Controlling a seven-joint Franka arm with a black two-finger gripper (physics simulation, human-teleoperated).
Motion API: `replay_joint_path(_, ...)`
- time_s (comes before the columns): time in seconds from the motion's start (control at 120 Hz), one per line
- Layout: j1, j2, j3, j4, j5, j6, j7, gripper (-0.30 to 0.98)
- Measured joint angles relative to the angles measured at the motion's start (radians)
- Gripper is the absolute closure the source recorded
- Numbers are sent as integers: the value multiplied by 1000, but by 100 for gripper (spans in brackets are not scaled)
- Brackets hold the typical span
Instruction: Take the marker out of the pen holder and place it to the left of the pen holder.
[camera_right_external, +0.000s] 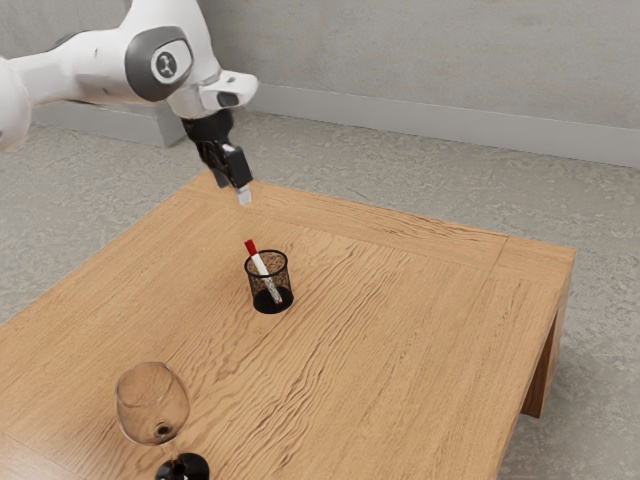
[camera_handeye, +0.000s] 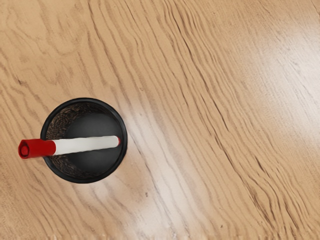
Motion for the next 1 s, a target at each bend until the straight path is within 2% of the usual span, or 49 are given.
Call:
replay_joint_path(0.1,-2,-20,-3,-21,38,-11,3,5)
replay_joint_path(0.233,9,61,8,-23,46,-18,3,3)
replay_joint_path(0.367,20,160,40,19,-26,-21,3,1)
replay_joint_path(0.45,52,246,41,94,-101,-23,4,1)
replay_joint_path(0.617,79,375,38,215,-175,-23,4,19)
replay_joint_path(0.792,101,449,40,273,-194,-20,5,32)
replay_joint_path(1.0,102,472,40,280,-213,-13,6,46)
